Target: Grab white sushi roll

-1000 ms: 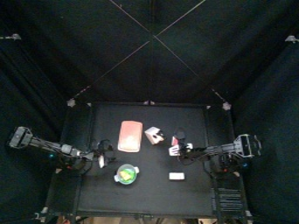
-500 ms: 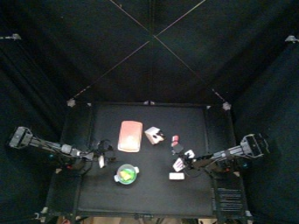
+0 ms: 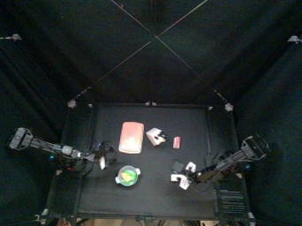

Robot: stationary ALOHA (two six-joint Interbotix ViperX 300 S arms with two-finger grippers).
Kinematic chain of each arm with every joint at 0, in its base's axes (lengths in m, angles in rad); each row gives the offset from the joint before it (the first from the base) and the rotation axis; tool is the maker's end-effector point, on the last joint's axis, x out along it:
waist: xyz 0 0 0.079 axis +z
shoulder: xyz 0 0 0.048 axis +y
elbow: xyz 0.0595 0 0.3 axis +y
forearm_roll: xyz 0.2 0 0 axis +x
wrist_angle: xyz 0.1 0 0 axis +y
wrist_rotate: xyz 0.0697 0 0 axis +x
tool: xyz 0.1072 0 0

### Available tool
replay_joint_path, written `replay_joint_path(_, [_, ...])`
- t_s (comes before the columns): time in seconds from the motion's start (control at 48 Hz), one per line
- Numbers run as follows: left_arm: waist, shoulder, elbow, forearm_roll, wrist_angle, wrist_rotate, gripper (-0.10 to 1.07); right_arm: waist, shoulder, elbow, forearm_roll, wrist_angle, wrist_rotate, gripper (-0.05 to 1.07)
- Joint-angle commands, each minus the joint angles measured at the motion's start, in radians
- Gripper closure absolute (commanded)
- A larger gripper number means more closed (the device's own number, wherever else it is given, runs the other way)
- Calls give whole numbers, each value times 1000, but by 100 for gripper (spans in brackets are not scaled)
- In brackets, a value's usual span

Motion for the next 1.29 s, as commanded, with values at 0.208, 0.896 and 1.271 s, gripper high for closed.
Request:
replay_joint_path(0.208, [2, 3, -12, 2, 2, -2, 7, 8, 52, -28, -3, -18, -54, 20])
replay_joint_path(0.896, [2, 3, -12, 2, 2, -2, 7, -8, 140, -60, -18, -37, -89, 20])
replay_joint_path(1.271, [0, 2, -12, 3, 2, -2, 7, -14, 74, -86, -32, 71, -91, 20])
